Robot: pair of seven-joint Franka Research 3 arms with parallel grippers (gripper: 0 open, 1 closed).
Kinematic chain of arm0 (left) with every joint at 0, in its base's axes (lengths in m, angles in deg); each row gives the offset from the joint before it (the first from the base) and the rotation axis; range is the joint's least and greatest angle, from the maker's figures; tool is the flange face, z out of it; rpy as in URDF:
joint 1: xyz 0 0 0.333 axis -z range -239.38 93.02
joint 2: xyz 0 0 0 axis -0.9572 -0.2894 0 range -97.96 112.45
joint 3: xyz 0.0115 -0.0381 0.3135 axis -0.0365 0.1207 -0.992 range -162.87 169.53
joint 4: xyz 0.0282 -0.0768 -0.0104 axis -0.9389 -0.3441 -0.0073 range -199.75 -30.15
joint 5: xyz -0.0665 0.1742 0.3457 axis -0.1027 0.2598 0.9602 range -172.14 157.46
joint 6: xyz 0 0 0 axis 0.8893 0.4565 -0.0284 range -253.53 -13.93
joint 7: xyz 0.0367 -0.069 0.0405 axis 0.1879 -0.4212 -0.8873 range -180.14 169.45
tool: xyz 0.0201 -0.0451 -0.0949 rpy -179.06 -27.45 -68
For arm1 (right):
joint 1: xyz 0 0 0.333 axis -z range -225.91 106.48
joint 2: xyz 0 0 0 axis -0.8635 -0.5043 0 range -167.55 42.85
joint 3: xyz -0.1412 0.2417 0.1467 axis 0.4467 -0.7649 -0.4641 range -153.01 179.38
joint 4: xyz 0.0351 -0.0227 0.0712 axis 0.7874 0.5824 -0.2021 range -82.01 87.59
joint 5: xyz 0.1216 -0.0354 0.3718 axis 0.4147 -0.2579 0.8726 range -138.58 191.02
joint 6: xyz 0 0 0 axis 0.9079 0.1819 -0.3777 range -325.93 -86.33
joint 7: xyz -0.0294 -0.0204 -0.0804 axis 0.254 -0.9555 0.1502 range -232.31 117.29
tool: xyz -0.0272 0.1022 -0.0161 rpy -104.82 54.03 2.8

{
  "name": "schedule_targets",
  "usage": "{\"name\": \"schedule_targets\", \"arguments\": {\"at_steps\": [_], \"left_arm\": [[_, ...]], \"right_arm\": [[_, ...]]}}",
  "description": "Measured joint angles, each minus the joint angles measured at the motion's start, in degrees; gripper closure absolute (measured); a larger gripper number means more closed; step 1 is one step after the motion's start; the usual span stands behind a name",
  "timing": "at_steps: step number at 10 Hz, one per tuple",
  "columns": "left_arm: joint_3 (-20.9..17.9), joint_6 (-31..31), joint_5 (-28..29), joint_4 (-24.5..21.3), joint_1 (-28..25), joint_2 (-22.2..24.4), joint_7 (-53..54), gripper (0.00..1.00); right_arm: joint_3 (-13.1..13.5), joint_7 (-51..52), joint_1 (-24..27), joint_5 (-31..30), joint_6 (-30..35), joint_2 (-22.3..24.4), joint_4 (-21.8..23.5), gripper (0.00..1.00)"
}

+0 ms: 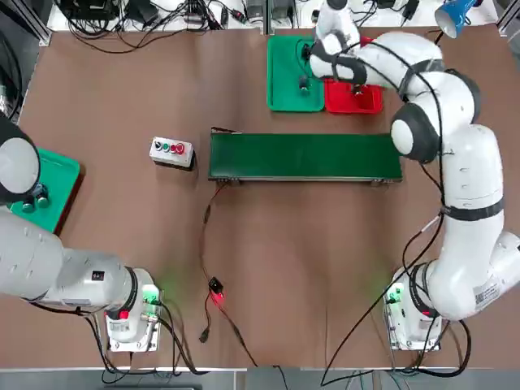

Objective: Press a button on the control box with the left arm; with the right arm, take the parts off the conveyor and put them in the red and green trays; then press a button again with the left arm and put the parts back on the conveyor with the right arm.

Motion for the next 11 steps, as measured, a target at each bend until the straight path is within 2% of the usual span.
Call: {"name": "schedule_targets", "arguments": {"at_steps": [4,7,9,11], "left_arm": [[0.0,0.0,0.0,0.9,-0.1,0.1,0.0,0.0],[0.1,0.0,0.0,1.0,-0.1,0.2,0.0,0.0],[0.9,0.1,0.0,0.9,-0.1,0.2,0.0,0.0],[1.0,0.1,0.0,1.0,-0.2,0.2,0.0,0.03]], "right_arm": [[-0.5,6.5,5.3,0.9,17.8,12.5,-0.8,0.0],[-0.6,13.1,10.7,3.1,27.3,22.5,-0.9,0.0],[-0.6,19.9,13.2,5.9,34.4,27.3,-1.0,0.0],[-0.2,26.1,15.6,7.3,45.9,33.8,-1.2,0.0]]}}
